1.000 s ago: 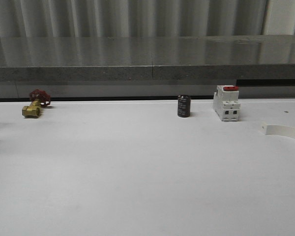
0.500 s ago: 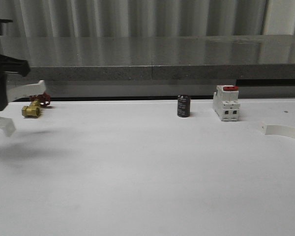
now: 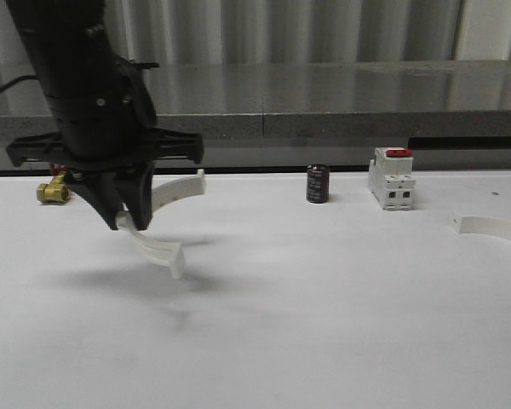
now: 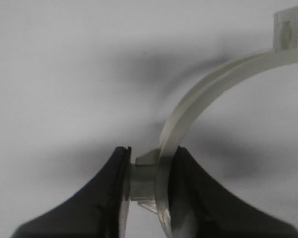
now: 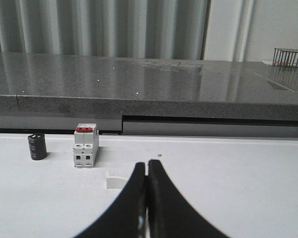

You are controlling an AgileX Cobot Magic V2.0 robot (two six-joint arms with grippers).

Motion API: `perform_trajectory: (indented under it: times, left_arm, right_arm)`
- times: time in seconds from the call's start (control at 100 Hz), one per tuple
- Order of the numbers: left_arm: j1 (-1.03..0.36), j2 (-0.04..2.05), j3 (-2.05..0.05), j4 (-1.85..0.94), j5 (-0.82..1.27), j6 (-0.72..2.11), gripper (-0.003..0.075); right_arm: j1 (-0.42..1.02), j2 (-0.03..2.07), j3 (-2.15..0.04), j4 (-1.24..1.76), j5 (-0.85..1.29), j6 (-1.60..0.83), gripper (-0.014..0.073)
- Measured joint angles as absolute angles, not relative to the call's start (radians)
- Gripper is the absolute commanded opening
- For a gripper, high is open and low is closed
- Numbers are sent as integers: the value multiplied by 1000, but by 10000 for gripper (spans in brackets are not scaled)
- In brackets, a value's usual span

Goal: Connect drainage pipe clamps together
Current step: 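Carry the white clamp half with the left gripper toward the table center, then set the clamp half down, open the left gripper and lift away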

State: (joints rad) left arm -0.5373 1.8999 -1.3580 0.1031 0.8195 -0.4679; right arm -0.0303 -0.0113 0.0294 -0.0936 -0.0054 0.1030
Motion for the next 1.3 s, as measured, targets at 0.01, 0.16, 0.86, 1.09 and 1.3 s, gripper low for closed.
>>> perform_trajectory:
  times: [0.01, 0.16, 0.86, 1.09, 1.3]
  left_arm:
    - [-543, 1904, -1361, 103, 821, -472, -13]
    - [-585, 1949, -1381, 94, 815, -511, -13]
    - [-602, 2009, -1385, 81, 826, -558, 360]
    - [-602, 1987, -1385, 64, 826, -524, 353]
    - [-563, 1888, -1385, 0, 823, -347, 278]
  right_arm:
    - [-30, -11, 29, -94, -5, 103, -65]
    - [-30, -11, 29, -94, 0, 103, -65]
    - [-30, -11, 29, -94, -5, 103, -65]
    - [-30, -11, 29, -94, -5, 103, -65]
    - [-30, -11, 29, -94, 0, 103, -65]
